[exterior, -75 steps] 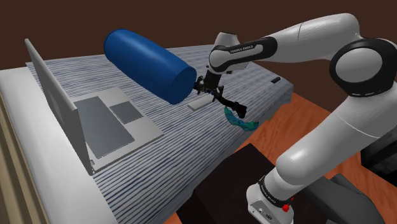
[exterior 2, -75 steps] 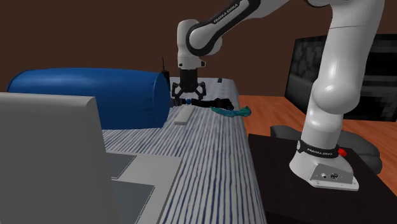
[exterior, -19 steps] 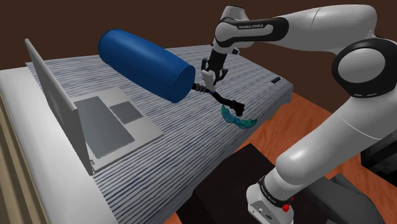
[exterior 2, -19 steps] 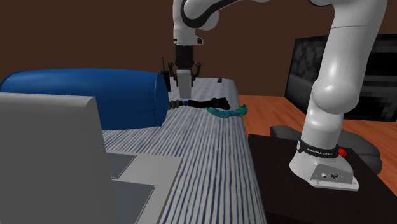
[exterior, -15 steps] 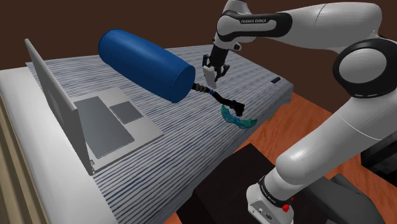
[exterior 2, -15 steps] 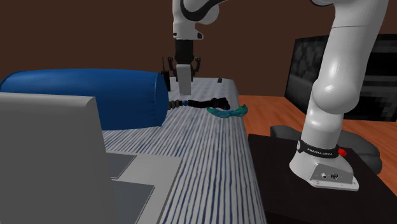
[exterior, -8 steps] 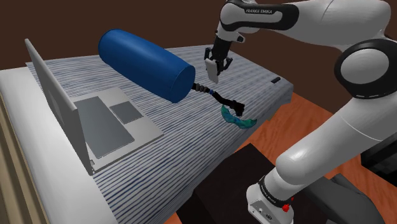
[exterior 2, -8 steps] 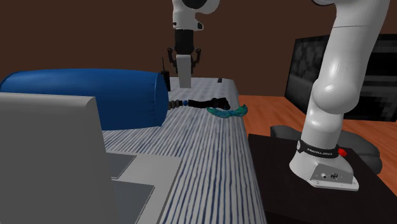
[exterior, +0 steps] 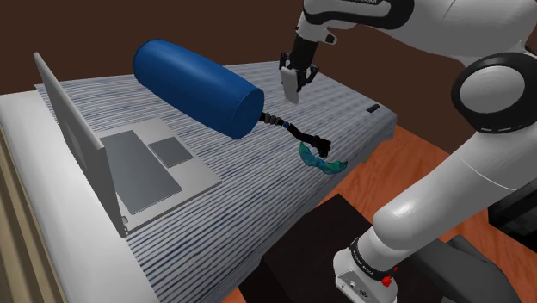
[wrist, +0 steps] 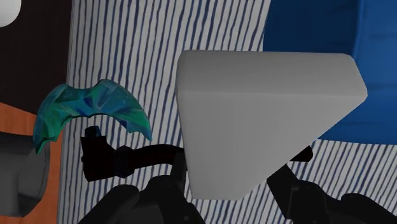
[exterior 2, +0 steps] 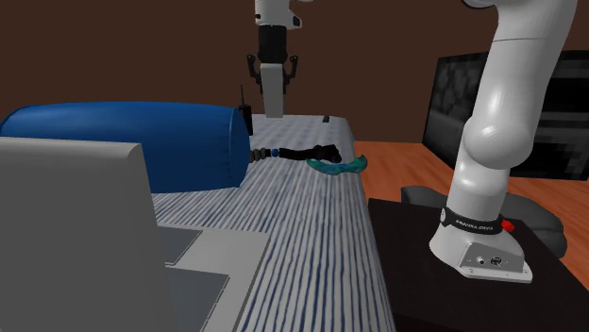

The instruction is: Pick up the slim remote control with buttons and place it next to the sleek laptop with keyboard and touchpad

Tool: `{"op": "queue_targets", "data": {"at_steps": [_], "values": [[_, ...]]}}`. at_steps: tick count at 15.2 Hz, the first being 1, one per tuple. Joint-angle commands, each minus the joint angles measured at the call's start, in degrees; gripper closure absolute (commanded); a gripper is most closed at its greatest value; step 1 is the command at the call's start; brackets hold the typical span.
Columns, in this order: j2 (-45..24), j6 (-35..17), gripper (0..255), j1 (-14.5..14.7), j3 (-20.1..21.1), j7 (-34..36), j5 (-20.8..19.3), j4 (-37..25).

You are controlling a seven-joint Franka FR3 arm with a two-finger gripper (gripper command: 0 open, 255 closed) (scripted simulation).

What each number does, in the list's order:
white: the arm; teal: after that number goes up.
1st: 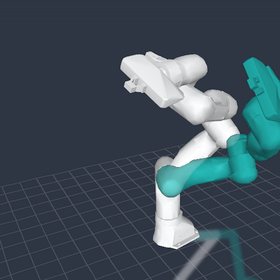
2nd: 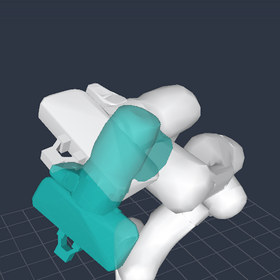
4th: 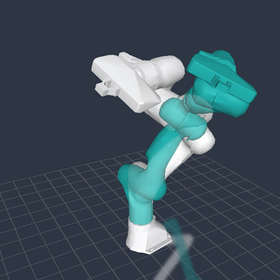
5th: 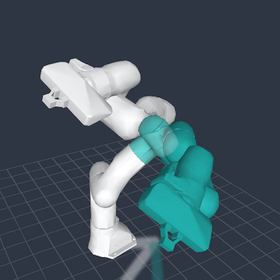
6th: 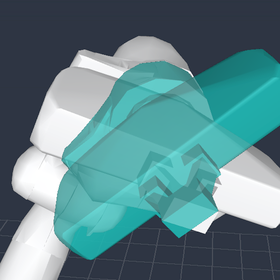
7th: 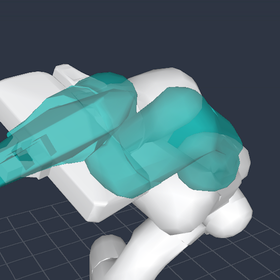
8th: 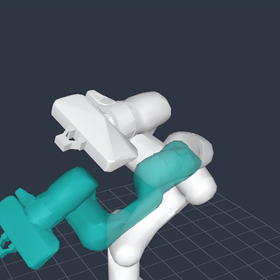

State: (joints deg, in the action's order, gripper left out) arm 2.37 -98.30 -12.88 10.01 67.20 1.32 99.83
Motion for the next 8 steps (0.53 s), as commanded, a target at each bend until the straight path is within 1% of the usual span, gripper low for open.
{"op": "queue_targets", "data": {"at_steps": [1, 8], "values": [[-0.3, 1.7, 255, 0.0, 0.0, 0.0, -0.1, -2.0], [-1.4, 7.4, 255, 0.0, 0.1, 0.3, -0.3, -8.8]]}}
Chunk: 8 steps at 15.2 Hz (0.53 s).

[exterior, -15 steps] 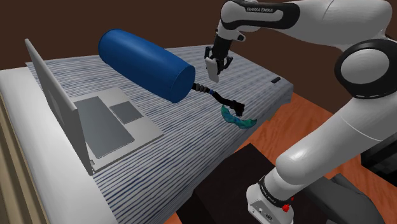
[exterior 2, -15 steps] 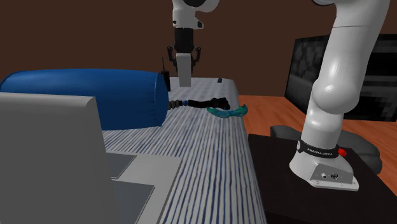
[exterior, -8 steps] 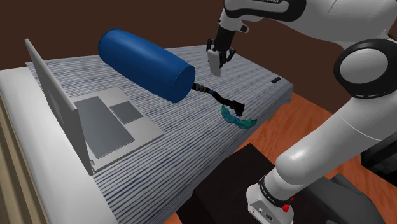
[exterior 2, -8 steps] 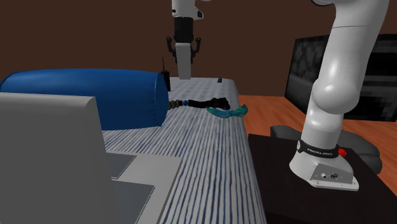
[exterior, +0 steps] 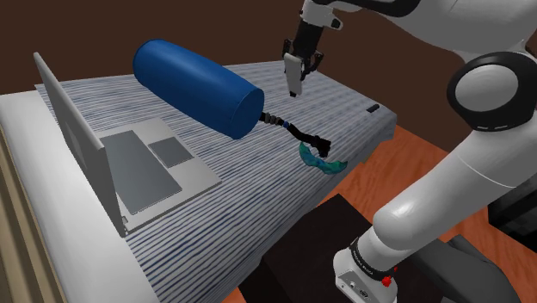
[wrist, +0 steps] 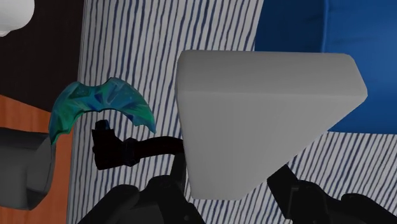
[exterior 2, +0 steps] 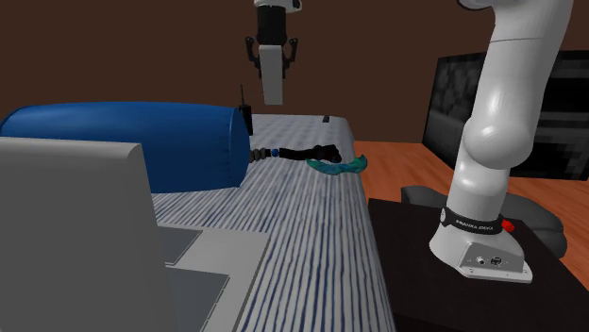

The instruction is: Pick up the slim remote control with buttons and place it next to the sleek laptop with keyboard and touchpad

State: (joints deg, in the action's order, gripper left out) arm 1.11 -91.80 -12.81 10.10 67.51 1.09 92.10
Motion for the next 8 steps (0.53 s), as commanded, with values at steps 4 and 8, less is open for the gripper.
{"op": "queue_targets", "data": {"at_steps": [4, 8], "values": [[-1.2, 4.3, 255, 0.0, 0.0, 0.1, -0.2, -5.4], [-2.5, 7.8, 255, 0.1, 0.1, 0.3, -0.4, -10.2]]}}
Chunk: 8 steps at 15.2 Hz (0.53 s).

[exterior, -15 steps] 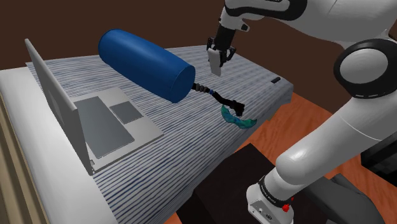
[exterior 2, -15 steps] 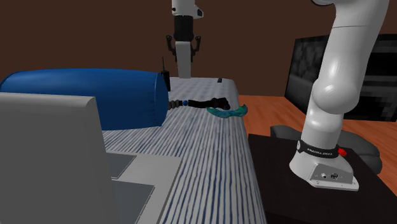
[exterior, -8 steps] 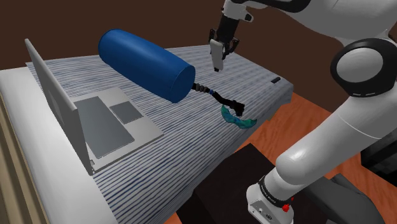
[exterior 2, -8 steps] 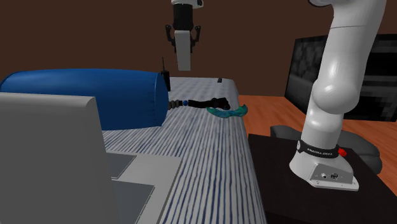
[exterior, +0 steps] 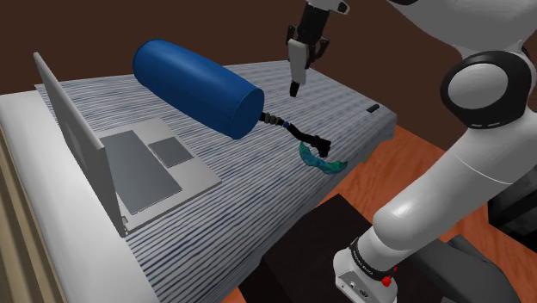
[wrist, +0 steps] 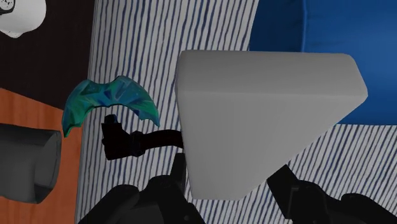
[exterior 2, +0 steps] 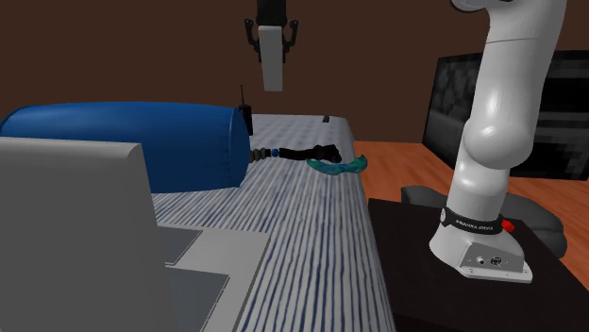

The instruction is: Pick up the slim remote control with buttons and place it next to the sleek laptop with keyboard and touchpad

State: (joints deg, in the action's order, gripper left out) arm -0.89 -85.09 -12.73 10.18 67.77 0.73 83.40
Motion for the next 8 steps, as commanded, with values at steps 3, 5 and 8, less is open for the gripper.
{"op": "queue_targets", "data": {"at_steps": [3, 5, 8], "values": [[0.4, 1.9, 255, 0.6, 0.6, 1.2, 0.0, -1.6], [2.9, 1.4, 255, 1.6, 1.6, 3.3, 0.5, 1.4], [6.2, 0.8, 255, 3.2, 3.3, 6.5, 1.3, 5.2]]}}
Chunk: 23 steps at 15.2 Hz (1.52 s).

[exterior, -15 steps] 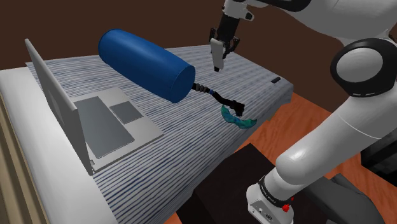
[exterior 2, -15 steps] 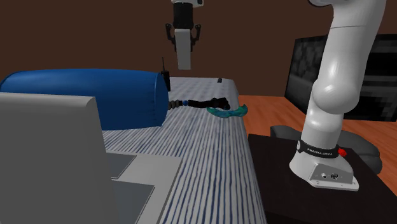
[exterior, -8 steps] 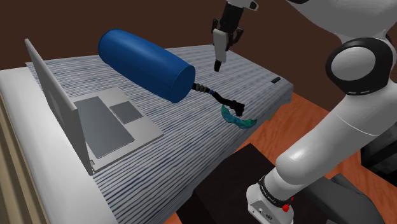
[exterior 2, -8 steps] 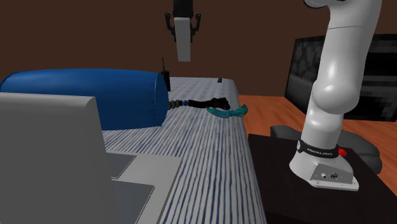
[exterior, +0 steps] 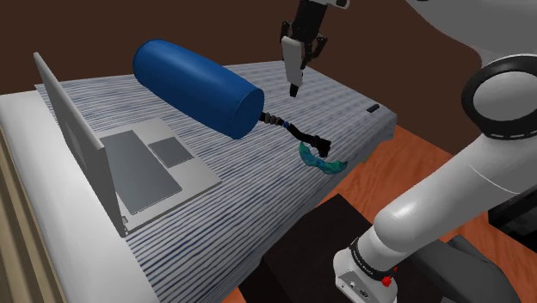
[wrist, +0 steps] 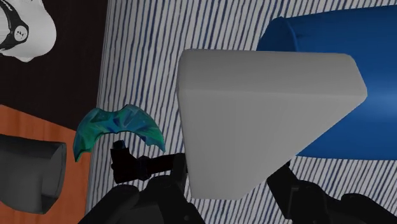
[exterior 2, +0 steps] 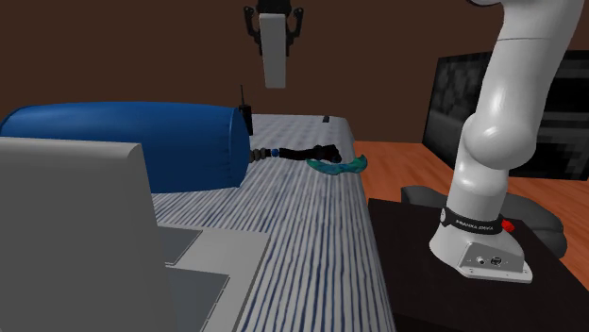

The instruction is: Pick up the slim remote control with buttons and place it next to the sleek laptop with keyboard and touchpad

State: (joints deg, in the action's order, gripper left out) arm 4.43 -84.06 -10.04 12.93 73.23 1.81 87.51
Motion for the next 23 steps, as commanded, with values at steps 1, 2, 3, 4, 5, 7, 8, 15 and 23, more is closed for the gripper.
{"op": "queue_targets", "data": {"at_steps": [1, 2, 3, 4, 5, 7, 8, 15, 23], "values": [[1.9, -0.4, 255, 1.0, 1.1, 2.2, 0.5, 2.2], [2.8, -0.5, 255, 1.5, 1.7, 3.3, 0.8, 3.1], [3.7, -0.6, 255, 2.0, 2.4, 4.5, 1.1, 4.0], [4.5, -0.7, 255, 2.6, 3.0, 5.7, 1.4, 4.9], [5.3, -0.7, 255, 3.1, 3.7, 6.9, 1.7, 5.6], [6.7, -0.8, 255, 4.1, 5.1, 9.3, 2.3, 6.9], [7.3, -0.8, 255, 4.7, 5.8, 10.5, 2.6, 7.4], [9.7, -0.8, 255, 8.3, 11.5, 19.7, 4.5, 9.1], [8.6, -0.6, 255, 12.2, 19.2, 31.5, 5.3, 7.1]]}}
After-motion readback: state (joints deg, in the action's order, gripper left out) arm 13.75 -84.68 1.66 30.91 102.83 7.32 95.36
